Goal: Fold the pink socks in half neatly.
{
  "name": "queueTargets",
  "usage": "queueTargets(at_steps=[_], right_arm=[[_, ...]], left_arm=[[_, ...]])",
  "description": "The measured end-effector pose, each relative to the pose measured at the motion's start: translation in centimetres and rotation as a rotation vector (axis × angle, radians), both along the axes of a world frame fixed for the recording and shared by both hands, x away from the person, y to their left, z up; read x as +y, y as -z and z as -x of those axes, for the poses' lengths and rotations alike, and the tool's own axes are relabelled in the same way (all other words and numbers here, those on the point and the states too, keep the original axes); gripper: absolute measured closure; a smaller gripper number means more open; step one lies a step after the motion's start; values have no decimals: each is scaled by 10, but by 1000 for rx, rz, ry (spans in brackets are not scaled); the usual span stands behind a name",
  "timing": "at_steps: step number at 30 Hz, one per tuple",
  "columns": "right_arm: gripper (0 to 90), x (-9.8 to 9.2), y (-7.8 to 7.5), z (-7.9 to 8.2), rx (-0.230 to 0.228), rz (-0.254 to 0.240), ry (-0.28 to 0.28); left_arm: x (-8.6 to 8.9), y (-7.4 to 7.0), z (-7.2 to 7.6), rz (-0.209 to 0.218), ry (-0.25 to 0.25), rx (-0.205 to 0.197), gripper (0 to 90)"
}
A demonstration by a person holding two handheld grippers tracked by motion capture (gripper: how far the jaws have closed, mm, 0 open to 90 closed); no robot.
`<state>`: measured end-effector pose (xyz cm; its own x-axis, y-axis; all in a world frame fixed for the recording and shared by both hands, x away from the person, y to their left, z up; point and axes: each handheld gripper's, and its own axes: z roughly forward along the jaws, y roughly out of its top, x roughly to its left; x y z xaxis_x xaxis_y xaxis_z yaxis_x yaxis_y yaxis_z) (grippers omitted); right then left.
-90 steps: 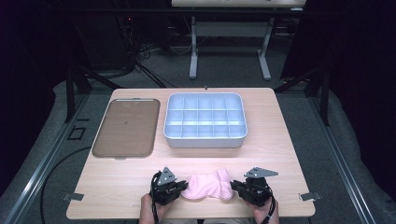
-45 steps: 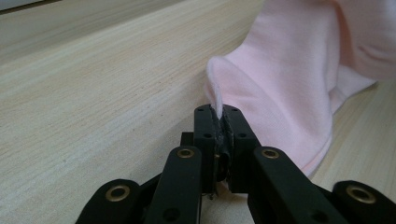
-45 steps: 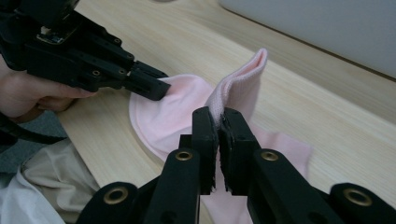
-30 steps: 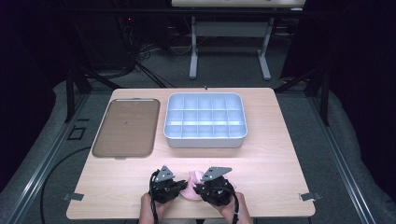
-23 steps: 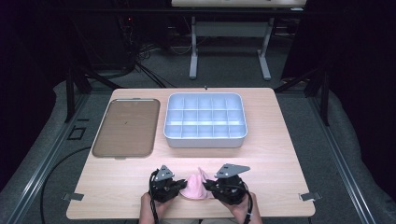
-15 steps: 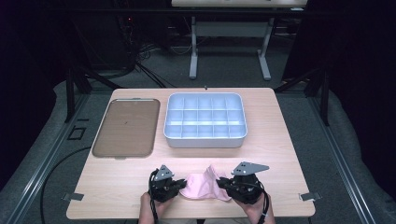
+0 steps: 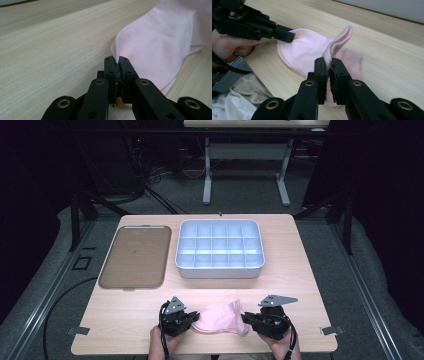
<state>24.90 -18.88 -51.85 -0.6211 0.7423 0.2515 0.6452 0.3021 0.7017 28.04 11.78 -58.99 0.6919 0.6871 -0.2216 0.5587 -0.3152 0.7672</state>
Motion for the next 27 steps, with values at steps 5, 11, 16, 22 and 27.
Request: queueTargets(at_steps=[5,11,16,22,27], right_arm=[[838,27,-4,-4,0,8,-76],[839,63,1,-14,24,42,-162],[840,88,8,-21,49,68,-218],[839,104,19,-30,77,86,-236],[830,107,27,-32,99,82,-242]], left_arm=[[-1,0,0,-8,12,3,857],[-1,0,-1,-3,14,4,857],[0,0,-2,0,20,12,854],[0,1,-3,1,22,15,839],[0,1,-3,11,19,26,842]])
